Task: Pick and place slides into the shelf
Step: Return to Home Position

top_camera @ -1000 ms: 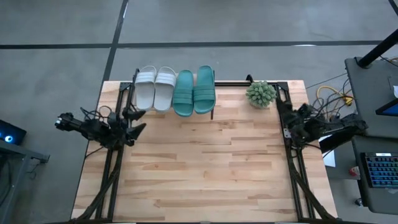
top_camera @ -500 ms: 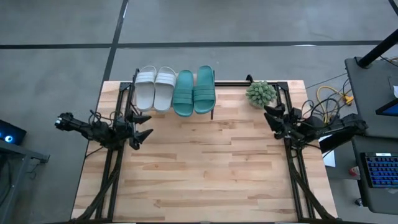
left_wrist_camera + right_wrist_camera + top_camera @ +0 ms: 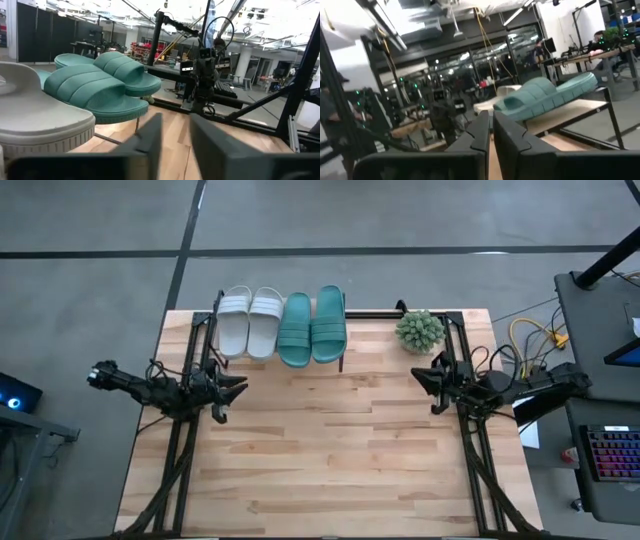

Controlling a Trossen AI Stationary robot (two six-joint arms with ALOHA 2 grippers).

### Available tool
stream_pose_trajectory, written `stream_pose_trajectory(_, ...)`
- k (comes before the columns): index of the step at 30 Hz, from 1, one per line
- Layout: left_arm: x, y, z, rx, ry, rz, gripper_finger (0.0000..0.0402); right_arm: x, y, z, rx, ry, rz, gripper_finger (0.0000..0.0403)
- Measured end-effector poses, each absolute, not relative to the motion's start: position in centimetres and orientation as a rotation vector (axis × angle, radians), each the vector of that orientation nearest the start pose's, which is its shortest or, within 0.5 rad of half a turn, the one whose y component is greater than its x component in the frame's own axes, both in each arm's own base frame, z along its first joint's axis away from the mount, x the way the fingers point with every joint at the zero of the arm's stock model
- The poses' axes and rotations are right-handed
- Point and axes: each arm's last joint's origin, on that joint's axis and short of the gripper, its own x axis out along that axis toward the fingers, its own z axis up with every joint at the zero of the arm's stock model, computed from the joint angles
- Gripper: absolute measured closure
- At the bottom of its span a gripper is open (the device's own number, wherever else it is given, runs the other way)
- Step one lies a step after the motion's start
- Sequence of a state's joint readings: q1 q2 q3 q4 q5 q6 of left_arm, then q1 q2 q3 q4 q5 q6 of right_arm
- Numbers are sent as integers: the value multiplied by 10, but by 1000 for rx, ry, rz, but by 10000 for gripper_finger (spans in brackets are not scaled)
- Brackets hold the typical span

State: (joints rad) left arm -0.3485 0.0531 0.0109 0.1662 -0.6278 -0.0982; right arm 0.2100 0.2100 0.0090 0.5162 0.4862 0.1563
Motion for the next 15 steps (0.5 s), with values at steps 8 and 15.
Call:
stream_pose_trajectory(8, 96, -17, 169, -172, -32, 259, 394, 107, 11, 182, 207, -159, -204, 394)
stream_pose_trajectory(15, 97, -20, 168, -132, -3, 160, 401, 109, 15, 168, 163, 4, -55, 394)
